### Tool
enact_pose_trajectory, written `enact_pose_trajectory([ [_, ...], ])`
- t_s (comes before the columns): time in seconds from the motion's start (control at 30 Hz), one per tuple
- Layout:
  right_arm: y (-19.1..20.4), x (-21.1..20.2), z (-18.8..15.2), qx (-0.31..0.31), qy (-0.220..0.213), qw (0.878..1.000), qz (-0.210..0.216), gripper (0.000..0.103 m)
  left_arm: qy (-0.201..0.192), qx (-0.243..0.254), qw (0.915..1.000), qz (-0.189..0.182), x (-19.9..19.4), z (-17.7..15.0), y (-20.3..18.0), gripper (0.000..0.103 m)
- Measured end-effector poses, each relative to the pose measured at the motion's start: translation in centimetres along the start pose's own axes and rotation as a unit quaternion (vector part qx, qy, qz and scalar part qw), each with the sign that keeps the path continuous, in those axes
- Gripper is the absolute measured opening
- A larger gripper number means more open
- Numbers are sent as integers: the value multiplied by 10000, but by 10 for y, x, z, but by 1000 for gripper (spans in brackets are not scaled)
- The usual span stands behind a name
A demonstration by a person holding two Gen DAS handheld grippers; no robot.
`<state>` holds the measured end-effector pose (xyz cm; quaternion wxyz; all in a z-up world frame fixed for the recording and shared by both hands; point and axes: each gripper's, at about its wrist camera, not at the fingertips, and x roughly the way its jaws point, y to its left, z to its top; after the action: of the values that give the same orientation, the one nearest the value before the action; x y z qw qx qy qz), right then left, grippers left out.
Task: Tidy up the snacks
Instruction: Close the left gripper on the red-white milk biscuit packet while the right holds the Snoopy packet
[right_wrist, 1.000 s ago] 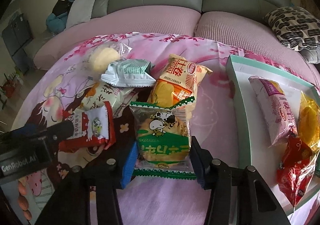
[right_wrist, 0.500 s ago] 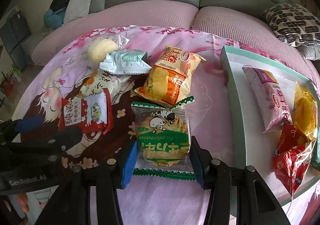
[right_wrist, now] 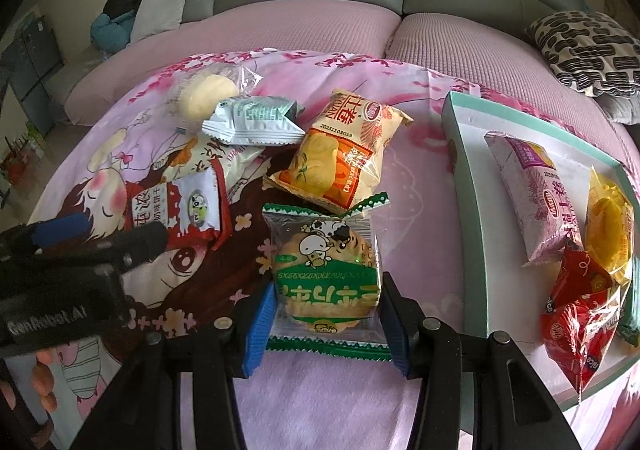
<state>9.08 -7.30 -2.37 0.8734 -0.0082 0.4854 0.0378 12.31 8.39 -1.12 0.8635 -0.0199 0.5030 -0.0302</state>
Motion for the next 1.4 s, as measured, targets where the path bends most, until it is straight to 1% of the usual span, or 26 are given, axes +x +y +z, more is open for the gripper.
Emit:
enact_pose_trajectory([
  [0.1, 0, 0, 0, -2, 4, 10000, 10, 52, -67, -33, 9999, -116, 4, 5, -9, 101],
  [0.17, 0, 0, 0, -12, 9, 10000, 17, 52, -24, -36, 9997, -233, 8, 7, -18, 101],
  [0.23, 0, 0, -1, -19, 12, 10000, 22, 52, -28, 43, 9998, -185, 14, 9, -26, 101],
  [0.27, 0, 0, -1, -22, 13, 10000, 29, 52, 21, 81, 9999, -82, 19, 9, -30, 101],
  [0.3, 0, 0, -1, -20, 14, 10000, 32, 52, 61, 85, 9999, -58, 22, 9, -32, 101],
  [0.4, 0, 0, -1, -15, 15, 10000, 37, 52, 85, -122, 9998, -159, 24, 8, -28, 101],
  [0.47, 0, 0, -1, -17, 14, 10000, 38, 52, 25, -269, 9996, -97, 21, 8, -20, 101],
  [0.57, 0, 0, -1, -7, 11, 10000, 37, 52, 85, -423, 9991, -3, 18, 5, -12, 101],
  [0.7, 1, 0, 0, -4, -13, 10000, 25, 52, 237, -685, 9971, -214, 23, 2, -7, 101],
  [0.8, 2, 1, 0, -22, -46, 10000, 16, 52, 298, -594, 9976, -184, 24, 0, -13, 101],
  [0.87, 2, 1, 0, -23, -70, 10000, 17, 52, 380, -477, 9981, -72, 25, -2, -19, 101],
  [0.97, 2, 2, 0, -6, -82, 10000, 30, 52, 442, -361, 9984, 0, 27, -4, -23, 99],
  [1.03, 2, 1, 0, -12, -84, 10000, 28, 52, 404, -390, 9984, -31, 25, -3, -23, 89],
  [1.07, 1, 1, 0, -7, -86, 10000, 35, 52, 377, -418, 9984, -76, 23, -3, -22, 87],
  [1.13, 1, 1, 0, -4, -87, 10000, 39, 52, 341, -432, 9984, -154, 20, -3, -21, 79],
  [1.4, 1, 2, -1, -4, -89, 10000, 42, 52, 294, -470, 9983, -163, 16, -2, -19, 76],
])
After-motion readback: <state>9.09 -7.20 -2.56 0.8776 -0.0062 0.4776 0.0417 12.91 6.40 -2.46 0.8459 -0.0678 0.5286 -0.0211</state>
